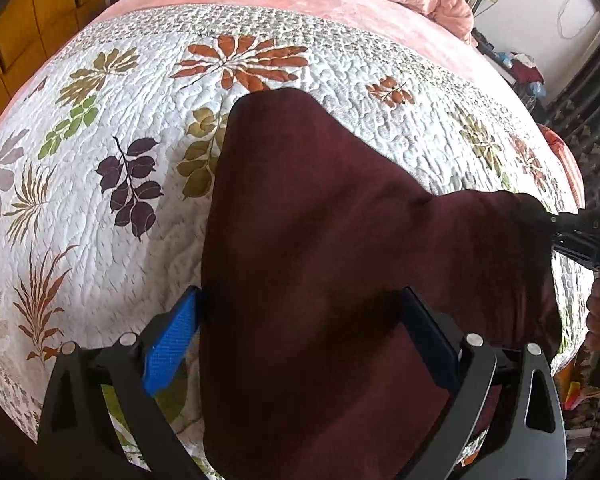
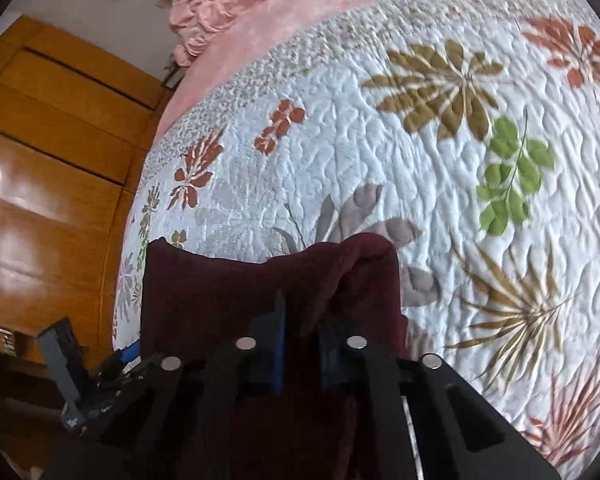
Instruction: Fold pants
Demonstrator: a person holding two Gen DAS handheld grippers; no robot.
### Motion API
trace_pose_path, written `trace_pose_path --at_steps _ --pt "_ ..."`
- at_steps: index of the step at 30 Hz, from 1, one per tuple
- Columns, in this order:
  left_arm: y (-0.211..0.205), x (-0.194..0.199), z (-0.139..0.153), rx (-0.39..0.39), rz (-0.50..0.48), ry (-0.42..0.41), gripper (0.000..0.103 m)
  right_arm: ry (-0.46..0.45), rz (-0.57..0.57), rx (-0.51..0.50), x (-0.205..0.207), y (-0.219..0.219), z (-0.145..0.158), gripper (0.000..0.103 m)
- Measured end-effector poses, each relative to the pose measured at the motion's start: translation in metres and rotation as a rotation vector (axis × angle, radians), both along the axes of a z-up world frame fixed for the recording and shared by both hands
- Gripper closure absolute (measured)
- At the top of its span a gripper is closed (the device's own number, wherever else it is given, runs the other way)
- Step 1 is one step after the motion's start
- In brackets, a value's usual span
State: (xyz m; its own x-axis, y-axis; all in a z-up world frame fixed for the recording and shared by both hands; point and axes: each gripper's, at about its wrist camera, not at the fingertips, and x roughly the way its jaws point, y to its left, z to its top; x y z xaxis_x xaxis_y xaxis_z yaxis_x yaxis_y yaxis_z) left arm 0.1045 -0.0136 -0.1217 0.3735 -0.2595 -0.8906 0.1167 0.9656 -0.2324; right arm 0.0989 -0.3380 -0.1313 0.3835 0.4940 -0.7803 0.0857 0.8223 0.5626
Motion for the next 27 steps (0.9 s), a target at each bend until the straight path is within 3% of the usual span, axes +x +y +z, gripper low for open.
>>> trace_pose_path --at_steps 6,8,10,13,15,18,23,25,26,27 --pt "0.003 -0.003 -0.011 -0.028 0.011 0.036 0.006 0.033 -0.047 0.023 -0.004 -0.006 -0.021 0.091" --pt "0.005 -0.005 -0.008 -0.034 0.016 0.044 0.006 0.016 -0.024 0.005 -0.007 -0.005 -0.01 0.081" --pt "0.009 -0.011 0.001 -0.05 0.017 0.026 0.006 -0.003 -0.022 -0.002 -0.015 -0.008 0.002 0.061" --pt "0.014 -0.027 0.02 -0.088 0.001 -0.025 0.006 -0.035 -0.007 0.032 -0.039 -0.014 0.019 0.057" --pt "0.016 -0.04 0.035 -0.104 -0.011 -0.076 0.006 -0.038 0.003 0.015 -0.058 -0.016 0.025 0.042" --pt "0.016 -0.054 0.051 -0.125 -0.018 -0.124 0.006 -0.003 0.022 -0.017 -0.085 -0.018 0.023 0.031" --pt "0.015 -0.062 0.062 -0.127 0.004 -0.141 0.006 0.065 0.056 -0.064 -0.108 -0.008 0.007 0.032" --pt "0.014 -0.064 0.066 -0.117 0.01 -0.15 0.006 0.067 0.075 -0.024 -0.109 -0.001 0.003 0.054" --pt "0.015 -0.065 0.068 -0.11 0.012 -0.155 0.006 0.062 0.072 -0.031 -0.109 0.001 0.004 0.056" --pt "0.015 -0.066 0.07 -0.095 0.015 -0.165 0.006 0.052 0.082 -0.044 -0.109 0.004 0.007 0.065"
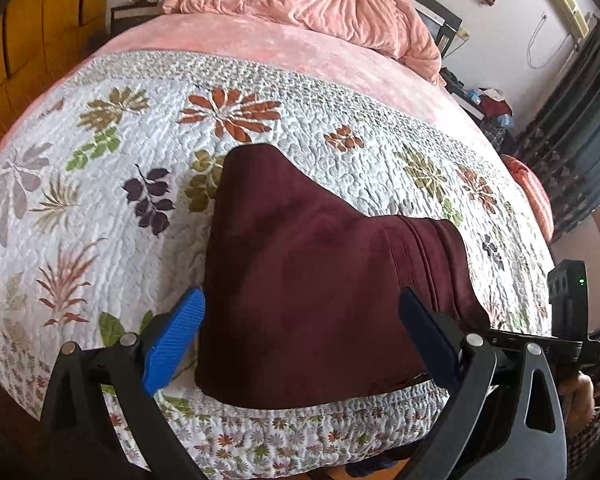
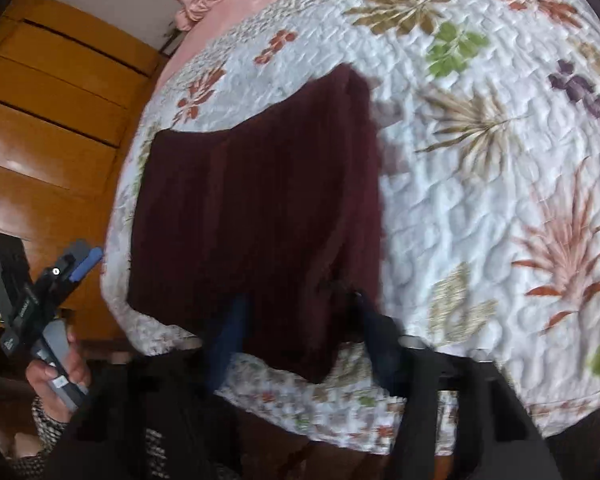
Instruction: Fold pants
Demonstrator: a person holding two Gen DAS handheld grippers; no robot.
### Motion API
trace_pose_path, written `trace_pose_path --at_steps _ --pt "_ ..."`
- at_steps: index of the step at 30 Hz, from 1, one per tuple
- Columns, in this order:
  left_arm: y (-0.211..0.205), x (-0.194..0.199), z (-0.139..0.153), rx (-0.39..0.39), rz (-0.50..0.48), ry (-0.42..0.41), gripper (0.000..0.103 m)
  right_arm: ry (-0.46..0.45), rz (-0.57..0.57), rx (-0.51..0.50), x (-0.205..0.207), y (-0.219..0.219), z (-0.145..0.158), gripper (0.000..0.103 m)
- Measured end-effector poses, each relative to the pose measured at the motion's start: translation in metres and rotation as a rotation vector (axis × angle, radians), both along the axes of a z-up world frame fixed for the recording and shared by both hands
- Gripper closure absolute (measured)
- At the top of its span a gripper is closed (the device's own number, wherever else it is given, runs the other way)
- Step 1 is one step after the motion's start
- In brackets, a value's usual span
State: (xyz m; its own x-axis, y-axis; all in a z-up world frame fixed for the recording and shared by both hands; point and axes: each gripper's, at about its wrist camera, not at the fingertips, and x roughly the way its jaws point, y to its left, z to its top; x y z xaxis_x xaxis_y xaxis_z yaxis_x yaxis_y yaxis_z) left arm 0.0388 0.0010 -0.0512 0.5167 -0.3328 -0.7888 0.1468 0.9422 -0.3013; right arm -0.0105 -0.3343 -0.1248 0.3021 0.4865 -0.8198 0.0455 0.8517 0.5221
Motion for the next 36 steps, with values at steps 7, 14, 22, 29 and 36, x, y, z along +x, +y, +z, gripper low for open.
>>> trace_pose_path --at_steps 7,14,22,29,36 --pt "-0.001 -0.009 0.018 0.018 0.008 -0.052 0.006 -0.064 0.037 -0.007 -0.003 0.003 0.027 0.074" --pt "-0.008 -0.009 0.031 0.022 -0.007 -0.089 0.006 -0.025 0.027 -0.065 0.0 0.007 -0.008 0.072" --pt "-0.01 -0.007 0.031 0.045 0.005 -0.092 0.006 -0.075 -0.007 -0.055 -0.01 -0.005 0.022 0.062" --pt "-0.014 -0.01 0.034 0.085 0.006 -0.122 0.006 -0.202 0.042 -0.06 -0.015 0.015 0.067 0.062" --pt "-0.016 -0.01 0.035 0.102 0.001 -0.129 0.006 -0.139 0.078 -0.109 -0.008 0.036 0.044 0.062"
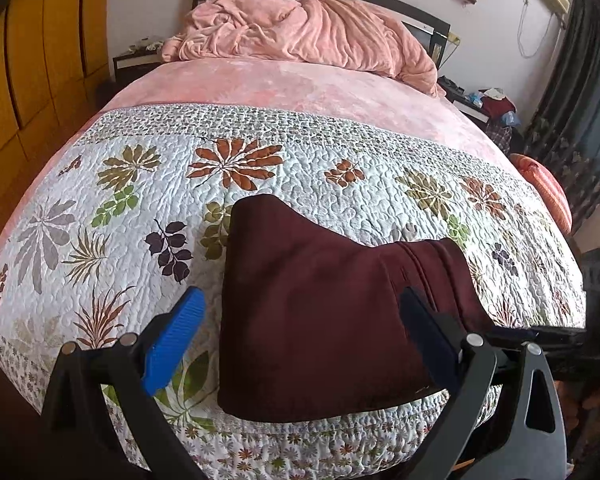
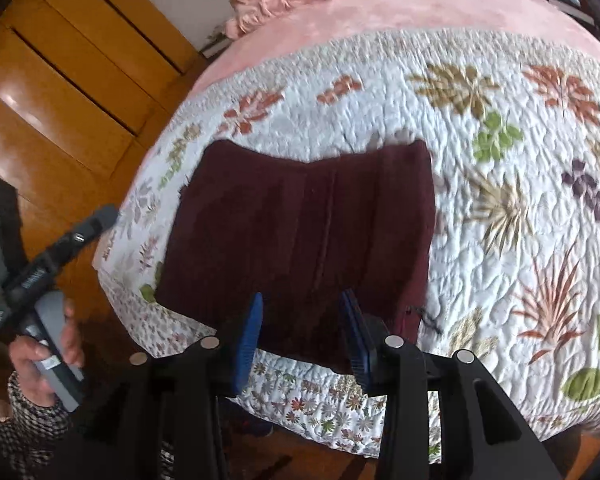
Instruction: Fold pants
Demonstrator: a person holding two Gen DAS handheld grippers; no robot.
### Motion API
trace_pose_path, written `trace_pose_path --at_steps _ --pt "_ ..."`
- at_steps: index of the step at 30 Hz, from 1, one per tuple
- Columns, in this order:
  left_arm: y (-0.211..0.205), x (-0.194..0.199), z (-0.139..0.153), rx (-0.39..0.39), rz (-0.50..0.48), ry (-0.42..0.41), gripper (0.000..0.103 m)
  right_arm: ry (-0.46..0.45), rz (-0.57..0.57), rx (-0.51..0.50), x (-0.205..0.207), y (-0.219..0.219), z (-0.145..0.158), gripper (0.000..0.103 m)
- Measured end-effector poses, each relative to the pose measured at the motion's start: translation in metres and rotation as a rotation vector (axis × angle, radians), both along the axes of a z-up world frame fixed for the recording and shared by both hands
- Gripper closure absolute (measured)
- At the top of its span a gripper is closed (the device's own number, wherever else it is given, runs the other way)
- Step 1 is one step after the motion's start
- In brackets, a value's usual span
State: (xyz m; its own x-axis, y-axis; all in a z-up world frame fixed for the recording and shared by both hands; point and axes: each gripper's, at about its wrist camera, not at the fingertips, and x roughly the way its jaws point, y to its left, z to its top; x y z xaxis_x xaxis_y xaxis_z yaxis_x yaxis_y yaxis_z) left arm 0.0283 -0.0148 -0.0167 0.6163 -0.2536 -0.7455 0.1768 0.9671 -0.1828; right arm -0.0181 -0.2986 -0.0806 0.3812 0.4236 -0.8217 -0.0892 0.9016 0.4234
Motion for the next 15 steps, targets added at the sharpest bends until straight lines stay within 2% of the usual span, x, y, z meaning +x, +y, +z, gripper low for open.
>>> trace_pose_path --at_steps 5,8,15 --pt "0.0 0.001 -0.001 0.011 0.005 -0.001 0.006 0.033 -0.015 -0.037 -0.002 -0.006 -0.02 0.064" --pt "-0.001 0.003 -0.003 0.021 0.002 -0.001 0.006 0.053 -0.029 -0.051 0.0 -0.009 -0.032 0.069" --pt "-0.003 0.005 -0.011 0.045 0.0 0.018 0.006 0.045 -0.029 -0.046 0.0 -0.01 -0.032 0.069"
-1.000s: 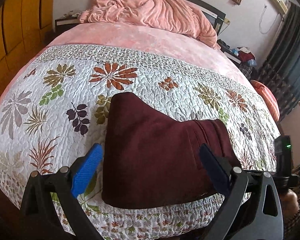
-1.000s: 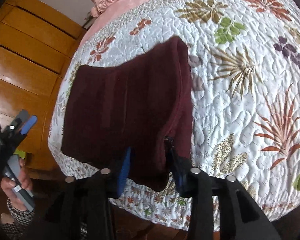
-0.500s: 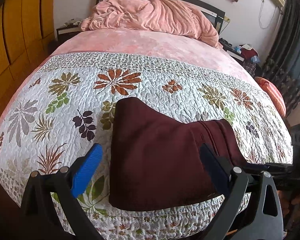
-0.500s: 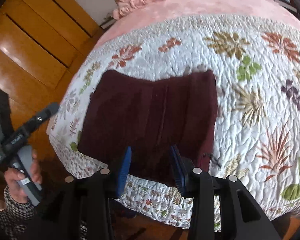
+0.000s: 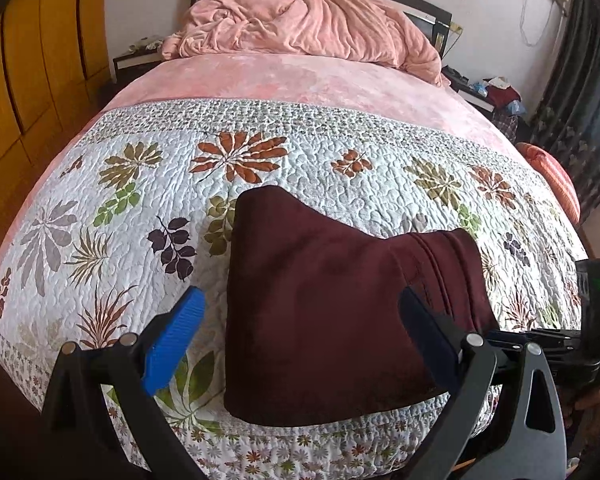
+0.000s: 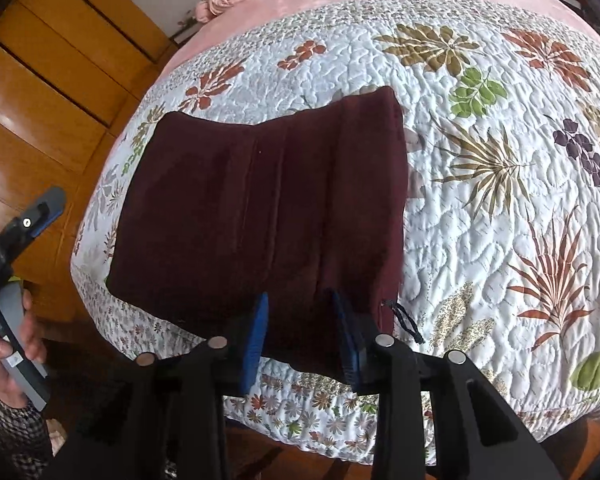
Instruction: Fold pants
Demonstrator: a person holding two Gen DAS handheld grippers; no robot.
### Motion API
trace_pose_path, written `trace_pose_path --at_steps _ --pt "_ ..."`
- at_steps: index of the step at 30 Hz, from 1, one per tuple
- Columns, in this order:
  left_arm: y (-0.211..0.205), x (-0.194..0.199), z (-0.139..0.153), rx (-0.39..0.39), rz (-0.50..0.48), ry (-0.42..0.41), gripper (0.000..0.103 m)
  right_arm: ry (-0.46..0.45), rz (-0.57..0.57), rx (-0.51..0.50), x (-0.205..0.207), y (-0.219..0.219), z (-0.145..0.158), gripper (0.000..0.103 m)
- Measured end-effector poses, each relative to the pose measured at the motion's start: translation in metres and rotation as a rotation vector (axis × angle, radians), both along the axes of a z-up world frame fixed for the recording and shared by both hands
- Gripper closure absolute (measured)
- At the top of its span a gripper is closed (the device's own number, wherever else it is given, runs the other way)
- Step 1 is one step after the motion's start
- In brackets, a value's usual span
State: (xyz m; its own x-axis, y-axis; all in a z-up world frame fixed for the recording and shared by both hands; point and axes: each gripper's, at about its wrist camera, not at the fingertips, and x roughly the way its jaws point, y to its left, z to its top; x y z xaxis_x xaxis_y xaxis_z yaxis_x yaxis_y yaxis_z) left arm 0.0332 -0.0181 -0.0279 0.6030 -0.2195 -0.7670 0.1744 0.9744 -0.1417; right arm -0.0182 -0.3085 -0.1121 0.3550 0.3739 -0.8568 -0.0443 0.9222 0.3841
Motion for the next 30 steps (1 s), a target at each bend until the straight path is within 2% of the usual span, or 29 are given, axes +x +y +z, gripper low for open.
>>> trace_pose_path --at_steps 5,10,12,13,14,18,21,25,26,30 --pt "-0.003 0.0 -0.004 0.019 -0.006 -0.001 0.006 -0.031 -0.006 0.004 -0.002 -0.001 -0.005 0.069" --pt "0.001 0.009 -0.028 0.027 -0.017 0.069 0.006 -0.036 -0.016 0.012 -0.001 -0.001 0.0 0.069" --pt "0.01 0.01 -0.034 0.025 -0.011 0.099 0.006 -0.041 -0.032 0.099 -0.005 -0.009 0.009 0.06" --pt "0.02 0.011 -0.038 0.005 -0.017 0.127 0.006 -0.043 -0.04 0.133 -0.006 -0.013 0.012 0.05" --pt "0.028 0.012 -0.041 -0.02 -0.021 0.152 0.006 -0.048 -0.047 0.157 -0.008 -0.017 0.017 0.047" --pt "0.071 0.014 -0.064 -0.217 -0.04 0.306 0.006 -0.067 -0.074 0.136 -0.019 -0.032 0.027 0.042" --pt "0.091 0.014 -0.084 -0.265 -0.039 0.388 0.006 -0.03 -0.102 0.194 -0.024 -0.042 0.016 0.038" --pt "0.098 0.015 -0.108 -0.414 -0.062 0.475 0.006 0.019 -0.125 0.241 -0.028 -0.044 -0.002 0.038" --pt "0.099 0.016 -0.114 -0.44 -0.052 0.495 0.006 0.023 -0.126 0.25 -0.028 -0.044 -0.004 0.038" --pt "0.094 0.023 -0.135 -0.45 -0.049 0.54 0.006 0.033 -0.116 0.255 -0.028 -0.041 -0.008 0.038"
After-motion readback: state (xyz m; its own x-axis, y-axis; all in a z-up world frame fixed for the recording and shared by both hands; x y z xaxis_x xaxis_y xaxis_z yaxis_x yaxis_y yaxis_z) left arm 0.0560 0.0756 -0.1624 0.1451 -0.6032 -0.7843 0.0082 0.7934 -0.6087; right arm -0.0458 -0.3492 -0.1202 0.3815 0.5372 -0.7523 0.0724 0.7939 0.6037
